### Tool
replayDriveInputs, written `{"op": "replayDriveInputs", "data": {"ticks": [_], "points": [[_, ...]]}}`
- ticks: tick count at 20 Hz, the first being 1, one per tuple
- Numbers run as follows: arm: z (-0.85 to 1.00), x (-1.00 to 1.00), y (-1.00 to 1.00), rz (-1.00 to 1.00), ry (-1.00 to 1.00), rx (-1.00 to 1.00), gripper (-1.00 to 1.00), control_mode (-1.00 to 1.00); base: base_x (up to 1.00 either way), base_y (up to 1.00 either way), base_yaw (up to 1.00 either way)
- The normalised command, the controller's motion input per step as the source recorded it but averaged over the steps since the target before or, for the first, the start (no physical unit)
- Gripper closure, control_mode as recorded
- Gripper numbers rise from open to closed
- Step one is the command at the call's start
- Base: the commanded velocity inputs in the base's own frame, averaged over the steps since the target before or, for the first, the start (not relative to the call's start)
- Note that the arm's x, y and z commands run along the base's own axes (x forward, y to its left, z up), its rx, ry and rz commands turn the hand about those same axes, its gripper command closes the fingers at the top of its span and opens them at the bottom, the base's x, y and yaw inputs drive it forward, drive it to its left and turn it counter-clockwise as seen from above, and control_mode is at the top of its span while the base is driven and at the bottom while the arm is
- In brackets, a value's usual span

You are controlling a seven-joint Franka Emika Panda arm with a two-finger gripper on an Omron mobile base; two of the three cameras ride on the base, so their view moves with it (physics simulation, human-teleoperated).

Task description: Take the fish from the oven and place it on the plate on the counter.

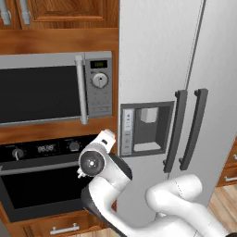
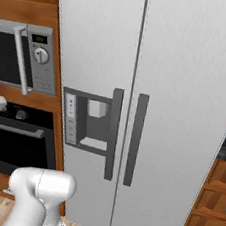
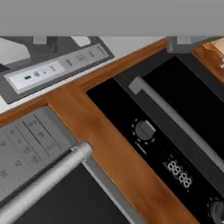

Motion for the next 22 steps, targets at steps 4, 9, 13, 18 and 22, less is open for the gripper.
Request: {"op": "replayDriveInputs", "data": {"ticks": [4,9,13,18,22], "points": [[-0.64,-0.01,0.95,0.14,-0.33,-0.25,-1.00,-1.00,0.00,0.00,0.00],[-0.20,-0.16,0.69,0.06,0.00,-0.42,-1.00,-1.00,0.00,0.00,0.00],[-0.20,0.04,0.73,-0.02,0.03,-0.48,-1.00,-1.00,0.00,0.00,0.00],[-0.56,0.52,0.57,-0.12,0.00,-0.39,-1.00,-1.00,0.00,0.00,0.00],[-0.57,0.51,0.42,-0.11,-0.06,-0.27,-1.00,-1.00,0.00,0.00,0.00]]}}
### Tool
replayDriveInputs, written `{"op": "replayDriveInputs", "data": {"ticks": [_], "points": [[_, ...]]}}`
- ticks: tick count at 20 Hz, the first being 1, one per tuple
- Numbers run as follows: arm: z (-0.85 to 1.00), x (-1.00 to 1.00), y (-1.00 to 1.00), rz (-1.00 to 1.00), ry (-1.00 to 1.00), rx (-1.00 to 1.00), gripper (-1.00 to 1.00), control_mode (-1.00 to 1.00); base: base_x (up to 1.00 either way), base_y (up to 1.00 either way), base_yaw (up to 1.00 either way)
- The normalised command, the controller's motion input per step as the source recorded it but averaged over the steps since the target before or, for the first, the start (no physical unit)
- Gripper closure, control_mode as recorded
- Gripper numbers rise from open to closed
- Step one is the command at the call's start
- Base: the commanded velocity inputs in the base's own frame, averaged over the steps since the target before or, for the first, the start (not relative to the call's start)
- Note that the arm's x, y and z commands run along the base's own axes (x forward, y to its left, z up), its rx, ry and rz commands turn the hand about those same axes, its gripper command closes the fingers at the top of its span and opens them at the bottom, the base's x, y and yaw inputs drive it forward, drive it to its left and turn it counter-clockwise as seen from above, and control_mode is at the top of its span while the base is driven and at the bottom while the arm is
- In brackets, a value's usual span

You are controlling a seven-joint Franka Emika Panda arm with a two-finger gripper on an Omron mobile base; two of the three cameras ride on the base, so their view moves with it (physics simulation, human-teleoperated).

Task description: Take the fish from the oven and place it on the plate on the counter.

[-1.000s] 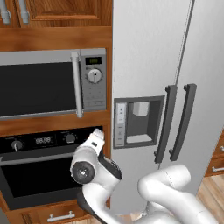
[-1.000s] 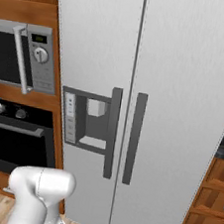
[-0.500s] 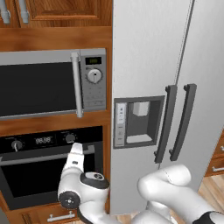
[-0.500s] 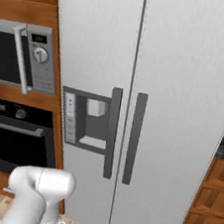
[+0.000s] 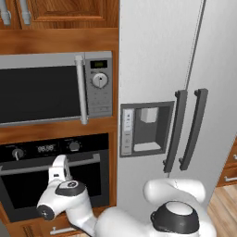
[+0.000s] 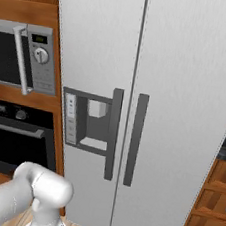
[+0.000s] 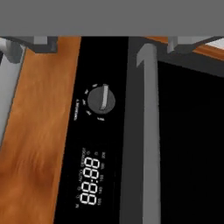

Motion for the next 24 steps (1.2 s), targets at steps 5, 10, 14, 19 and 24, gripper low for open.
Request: {"op": "replayDriveInputs", "data": {"ticks": [5,10,14,19,24], "points": [[-0.64,0.23,0.46,-0.06,-0.07,-0.15,-1.00,-1.00,0.00,0.00,0.00],[-0.39,0.30,0.47,-0.01,-0.03,-0.09,-1.00,-1.00,0.00,0.00,0.00],[0.05,0.36,0.22,0.00,0.02,-0.02,-1.00,-1.00,0.00,0.00,0.00],[0.04,-0.29,-0.01,0.00,-0.07,0.09,-1.00,-1.00,0.00,0.00,0.00],[0.29,-0.32,-0.22,0.07,-0.03,0.21,-1.00,-1.00,0.00,0.00,0.00]]}}
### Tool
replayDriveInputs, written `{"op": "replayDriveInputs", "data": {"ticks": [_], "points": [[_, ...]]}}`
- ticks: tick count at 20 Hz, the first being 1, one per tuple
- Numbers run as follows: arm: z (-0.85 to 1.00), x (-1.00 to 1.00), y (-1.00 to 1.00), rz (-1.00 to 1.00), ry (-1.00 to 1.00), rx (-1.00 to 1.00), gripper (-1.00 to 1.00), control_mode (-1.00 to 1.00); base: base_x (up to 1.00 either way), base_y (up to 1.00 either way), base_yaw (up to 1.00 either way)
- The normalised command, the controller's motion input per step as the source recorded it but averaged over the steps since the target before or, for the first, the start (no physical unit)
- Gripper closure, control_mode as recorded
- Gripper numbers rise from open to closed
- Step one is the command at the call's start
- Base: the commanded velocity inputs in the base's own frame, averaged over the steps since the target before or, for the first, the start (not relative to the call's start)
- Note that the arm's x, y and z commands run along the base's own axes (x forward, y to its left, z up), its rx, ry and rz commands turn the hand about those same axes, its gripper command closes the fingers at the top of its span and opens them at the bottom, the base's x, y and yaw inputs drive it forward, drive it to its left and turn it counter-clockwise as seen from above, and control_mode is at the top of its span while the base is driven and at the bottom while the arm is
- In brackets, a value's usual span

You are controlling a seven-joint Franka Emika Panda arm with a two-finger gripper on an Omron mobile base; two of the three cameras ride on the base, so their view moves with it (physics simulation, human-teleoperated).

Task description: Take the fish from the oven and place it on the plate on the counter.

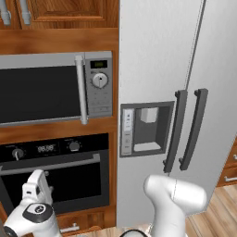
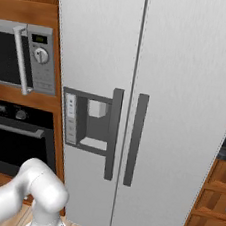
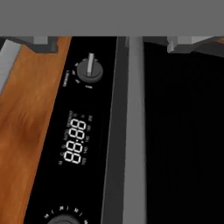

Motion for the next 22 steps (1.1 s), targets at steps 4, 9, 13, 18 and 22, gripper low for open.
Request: {"op": "replayDriveInputs", "data": {"ticks": [4,9,13,18,22], "points": [[0.30,0.00,-0.12,0.23,0.01,0.12,-1.00,-1.00,0.00,0.00,0.00],[0.21,0.00,-0.37,0.20,0.03,0.07,-1.00,-1.00,0.00,0.00,0.00],[0.00,0.23,-0.49,0.12,0.06,0.02,-1.00,-1.00,0.00,0.00,0.00],[0.00,0.31,-0.10,0.01,0.03,0.00,-1.00,-1.00,0.00,0.00,0.00],[0.00,0.38,-0.02,0.00,0.01,0.00,-1.00,-1.00,0.00,0.00,0.00]]}}
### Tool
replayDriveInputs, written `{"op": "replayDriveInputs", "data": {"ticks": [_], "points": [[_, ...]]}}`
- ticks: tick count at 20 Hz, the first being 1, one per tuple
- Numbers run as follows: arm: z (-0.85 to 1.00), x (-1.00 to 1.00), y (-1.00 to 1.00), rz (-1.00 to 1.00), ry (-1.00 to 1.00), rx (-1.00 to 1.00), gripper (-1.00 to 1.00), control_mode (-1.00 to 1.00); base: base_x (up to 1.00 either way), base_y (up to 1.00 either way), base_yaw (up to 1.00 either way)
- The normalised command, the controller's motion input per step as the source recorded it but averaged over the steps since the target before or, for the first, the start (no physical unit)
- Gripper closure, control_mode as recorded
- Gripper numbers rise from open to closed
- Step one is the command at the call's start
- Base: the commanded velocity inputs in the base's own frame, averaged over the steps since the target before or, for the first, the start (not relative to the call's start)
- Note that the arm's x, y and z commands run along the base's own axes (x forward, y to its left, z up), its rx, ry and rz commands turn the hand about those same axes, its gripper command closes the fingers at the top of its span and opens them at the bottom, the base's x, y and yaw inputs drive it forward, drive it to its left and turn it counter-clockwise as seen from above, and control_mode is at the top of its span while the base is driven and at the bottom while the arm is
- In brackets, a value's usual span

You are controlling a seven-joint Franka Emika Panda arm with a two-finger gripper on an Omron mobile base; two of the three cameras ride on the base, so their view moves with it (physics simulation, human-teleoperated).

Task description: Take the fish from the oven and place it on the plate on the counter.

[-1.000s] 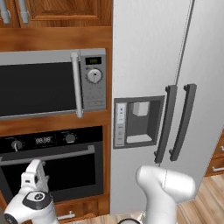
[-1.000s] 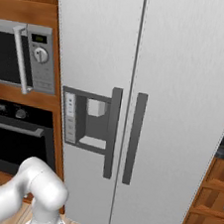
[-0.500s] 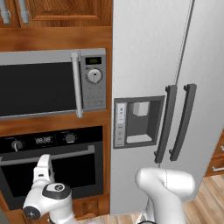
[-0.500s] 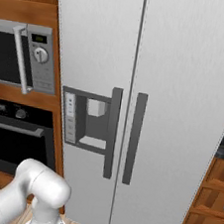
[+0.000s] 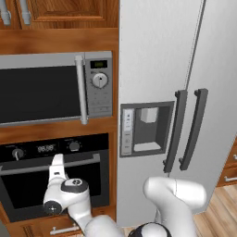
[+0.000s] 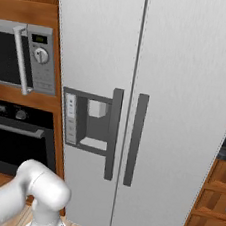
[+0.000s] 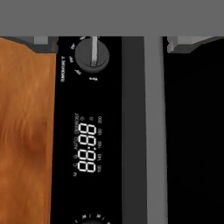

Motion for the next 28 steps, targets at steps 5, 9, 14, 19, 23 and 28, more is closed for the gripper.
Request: {"op": "replayDriveInputs", "data": {"ticks": [5,9,14,19,23,28], "points": [[-0.25,0.30,0.09,0.00,0.03,0.00,-1.00,-1.00,0.00,0.00,0.00],[-0.27,0.35,0.19,0.00,0.01,0.00,-1.00,-1.00,0.00,0.00,0.00],[-0.30,0.41,0.26,0.00,0.00,0.00,-1.00,-1.00,0.00,0.00,0.00],[-0.53,0.09,0.22,0.00,0.00,0.00,-1.00,-1.00,0.00,0.00,0.00],[-0.32,0.11,0.18,0.00,0.00,0.00,-1.00,-1.00,0.00,0.00,0.00],[-0.04,0.40,0.13,0.00,0.00,0.00,-1.00,-1.00,0.00,0.00,0.00]]}}
